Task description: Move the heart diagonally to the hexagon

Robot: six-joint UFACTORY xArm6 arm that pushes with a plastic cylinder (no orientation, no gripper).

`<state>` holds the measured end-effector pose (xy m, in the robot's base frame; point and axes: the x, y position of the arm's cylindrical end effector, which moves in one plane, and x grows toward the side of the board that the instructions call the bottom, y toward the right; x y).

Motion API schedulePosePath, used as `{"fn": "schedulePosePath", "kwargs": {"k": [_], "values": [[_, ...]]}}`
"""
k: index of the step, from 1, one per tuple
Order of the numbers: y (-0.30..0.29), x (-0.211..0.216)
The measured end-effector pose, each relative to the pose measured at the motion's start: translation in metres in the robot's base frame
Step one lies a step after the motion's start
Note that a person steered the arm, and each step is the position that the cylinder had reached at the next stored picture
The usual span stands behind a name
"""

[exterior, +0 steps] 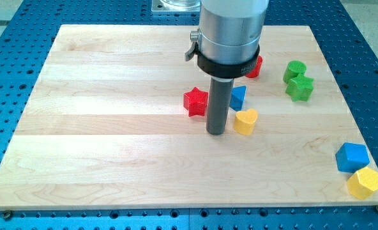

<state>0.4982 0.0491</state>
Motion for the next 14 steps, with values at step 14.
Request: {"fn": "schedulePosePath", "kwargs": {"k": [14], "values": [[0.167, -0.062]]}}
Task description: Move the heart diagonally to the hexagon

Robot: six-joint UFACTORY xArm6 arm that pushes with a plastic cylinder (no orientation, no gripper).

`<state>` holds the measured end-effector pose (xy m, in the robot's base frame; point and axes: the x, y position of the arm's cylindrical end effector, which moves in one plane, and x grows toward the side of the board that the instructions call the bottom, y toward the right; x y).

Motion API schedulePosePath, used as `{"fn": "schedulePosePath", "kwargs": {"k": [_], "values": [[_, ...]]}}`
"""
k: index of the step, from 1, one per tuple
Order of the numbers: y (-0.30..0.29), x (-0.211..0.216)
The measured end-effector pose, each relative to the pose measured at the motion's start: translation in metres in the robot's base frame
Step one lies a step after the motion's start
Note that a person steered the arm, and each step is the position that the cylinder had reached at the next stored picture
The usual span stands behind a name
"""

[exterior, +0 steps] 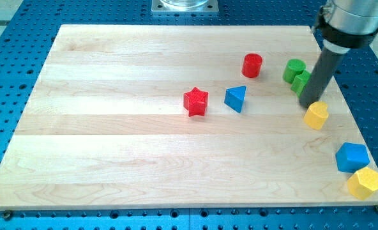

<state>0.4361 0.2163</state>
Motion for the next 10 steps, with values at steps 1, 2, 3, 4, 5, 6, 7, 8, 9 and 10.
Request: {"fn": "schedulePosePath", "kwargs": {"k": [1, 2, 3, 4, 5, 6, 7, 8, 9, 10], "values": [[-0.038, 0.039], [-0.055, 0.092], [-0.055, 0.09], [-0.053, 0.075], [-0.042, 0.031], [-0.038, 0.031], [-0.022, 0.031], [-0.019, 0.031], [-0.009, 0.017], [0.004, 0.01]]}}
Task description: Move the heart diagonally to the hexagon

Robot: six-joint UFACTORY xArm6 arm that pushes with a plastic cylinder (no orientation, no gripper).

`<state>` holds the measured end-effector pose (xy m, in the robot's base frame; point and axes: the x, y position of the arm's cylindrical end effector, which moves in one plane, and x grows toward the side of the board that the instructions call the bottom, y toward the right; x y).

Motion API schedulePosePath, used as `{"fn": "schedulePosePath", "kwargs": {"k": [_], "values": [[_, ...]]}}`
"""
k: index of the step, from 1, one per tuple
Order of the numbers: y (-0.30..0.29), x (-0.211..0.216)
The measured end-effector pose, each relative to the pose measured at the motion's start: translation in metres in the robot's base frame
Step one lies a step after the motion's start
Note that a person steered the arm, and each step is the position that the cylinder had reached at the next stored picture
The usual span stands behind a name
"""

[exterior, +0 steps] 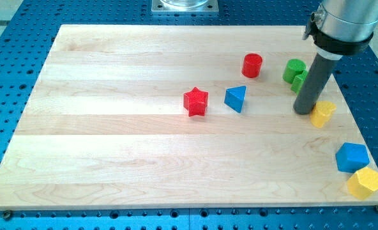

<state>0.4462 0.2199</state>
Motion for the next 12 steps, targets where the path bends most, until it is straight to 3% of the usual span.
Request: {"fn": "schedulePosePath", "kwargs": {"k": [3, 4, 6, 9, 11, 12], "values": [[0.084, -0.02], [0.083, -0.014], [0.014, 0.041], [0.009, -0.008], [-0.003, 0.094], [-0.023, 0.11]]}}
